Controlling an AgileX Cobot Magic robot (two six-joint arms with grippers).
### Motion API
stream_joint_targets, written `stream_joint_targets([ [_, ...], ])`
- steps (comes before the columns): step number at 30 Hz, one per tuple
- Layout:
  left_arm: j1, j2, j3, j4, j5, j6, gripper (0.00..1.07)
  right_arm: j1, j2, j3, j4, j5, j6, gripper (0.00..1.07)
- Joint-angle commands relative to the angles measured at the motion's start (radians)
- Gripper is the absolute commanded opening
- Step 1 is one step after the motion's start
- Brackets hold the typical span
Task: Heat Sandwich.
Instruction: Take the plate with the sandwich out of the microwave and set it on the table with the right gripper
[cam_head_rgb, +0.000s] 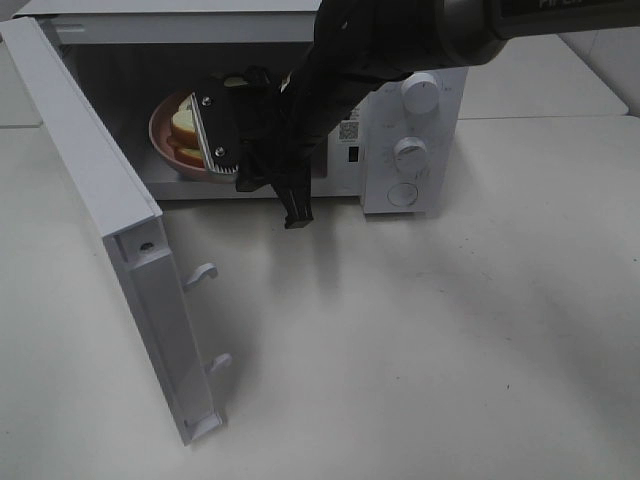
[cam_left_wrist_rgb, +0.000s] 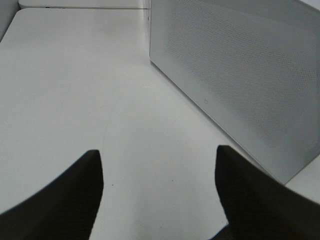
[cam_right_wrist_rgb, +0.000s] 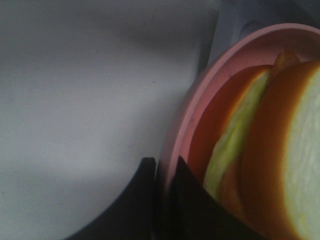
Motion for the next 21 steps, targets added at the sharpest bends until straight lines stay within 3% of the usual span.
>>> stream_joint_targets([
  [1, 0.003, -0.005, 0.003, -0.010, -0.011, -0.002, 0.62, 0.008, -0.042, 0.024, 0.003, -0.019, -0.029, 0.00],
  [21, 0.003, -0.005, 0.003, -0.010, -0.011, -0.002, 0.62, 0.031, -0.264, 0.323, -0.005, -0.108, -0.072, 0.00],
])
